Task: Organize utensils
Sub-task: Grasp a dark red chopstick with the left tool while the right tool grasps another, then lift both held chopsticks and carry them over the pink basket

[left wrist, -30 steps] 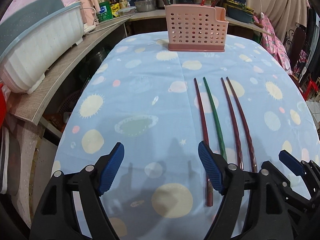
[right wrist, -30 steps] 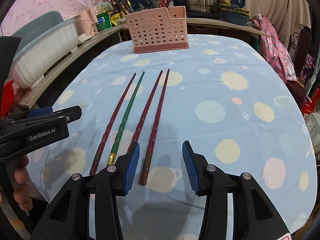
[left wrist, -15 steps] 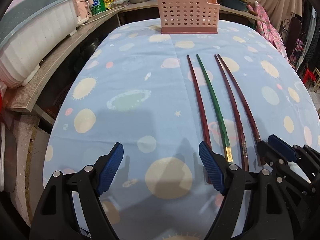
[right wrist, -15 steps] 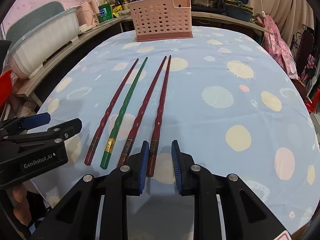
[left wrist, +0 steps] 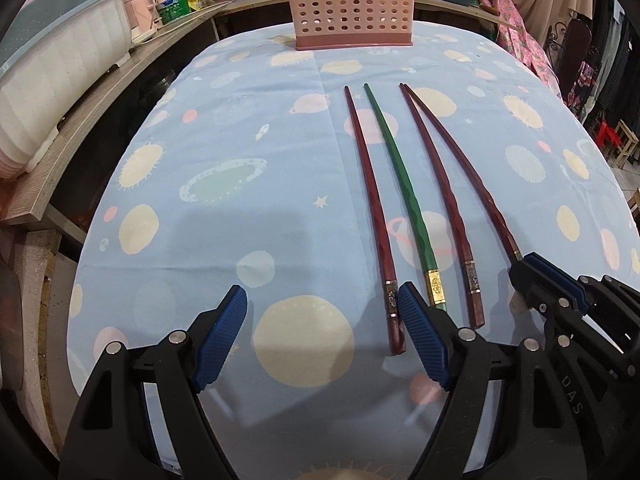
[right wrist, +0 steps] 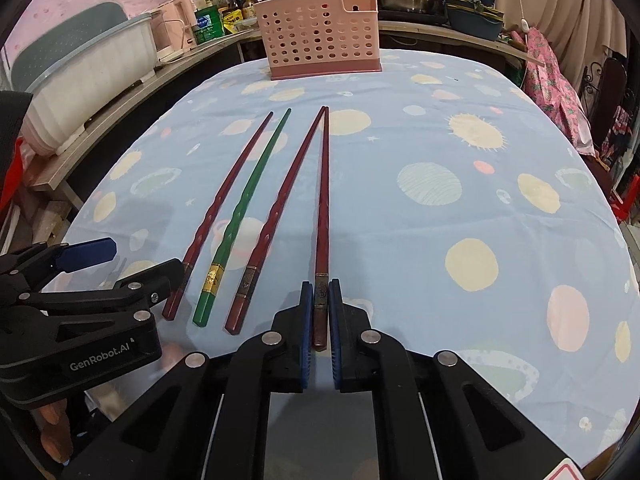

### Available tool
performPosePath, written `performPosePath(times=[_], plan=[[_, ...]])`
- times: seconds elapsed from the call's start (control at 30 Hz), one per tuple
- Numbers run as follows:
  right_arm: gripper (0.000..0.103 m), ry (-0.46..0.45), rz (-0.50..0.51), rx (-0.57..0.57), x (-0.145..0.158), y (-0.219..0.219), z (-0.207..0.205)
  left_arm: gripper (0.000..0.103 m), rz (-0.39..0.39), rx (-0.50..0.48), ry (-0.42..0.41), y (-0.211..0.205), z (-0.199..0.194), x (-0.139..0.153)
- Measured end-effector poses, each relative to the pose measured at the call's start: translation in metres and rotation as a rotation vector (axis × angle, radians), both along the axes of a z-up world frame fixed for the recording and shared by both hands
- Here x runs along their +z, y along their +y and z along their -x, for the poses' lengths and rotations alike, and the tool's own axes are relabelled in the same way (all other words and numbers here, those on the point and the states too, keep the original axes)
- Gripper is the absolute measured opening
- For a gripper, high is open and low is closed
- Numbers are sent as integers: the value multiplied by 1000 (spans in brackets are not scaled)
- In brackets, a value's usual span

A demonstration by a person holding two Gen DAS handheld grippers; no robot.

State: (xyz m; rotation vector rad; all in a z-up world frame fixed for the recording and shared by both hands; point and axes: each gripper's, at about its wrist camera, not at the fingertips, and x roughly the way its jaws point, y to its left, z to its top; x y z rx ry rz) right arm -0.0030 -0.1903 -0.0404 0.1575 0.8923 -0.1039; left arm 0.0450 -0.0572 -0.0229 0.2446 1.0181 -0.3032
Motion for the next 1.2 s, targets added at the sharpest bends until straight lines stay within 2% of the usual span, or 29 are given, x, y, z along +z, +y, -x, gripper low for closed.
performPosePath(times=[0.37,0.47,0.57,0.67,0.73,0.83,1.03,1.2], plan=[[7,0,1,0,-1,1,0,74,43,11,54,4,-4,-10],[7,0,5,1,0,0,0,65,46,-6,49,2,-2,-9],[7,0,5,0,0,1,0,51,49,-25,45,-1,0,-7],[7,0,3,0,0,0,0,37,55,-30,47,0,0,-5],[7,0,3,0,0,0,0,19,56,-33,50,1,-1,-4],[7,0,1,1,0,0,1,8,66,-38,65,2,-2,-3],[7,1,-8,-7,3,-3,1,7,77,-32,88,2,-5,-2],[7,-26,-16,-28,15,-12,2,7,71,-25,75,1,-5,5]])
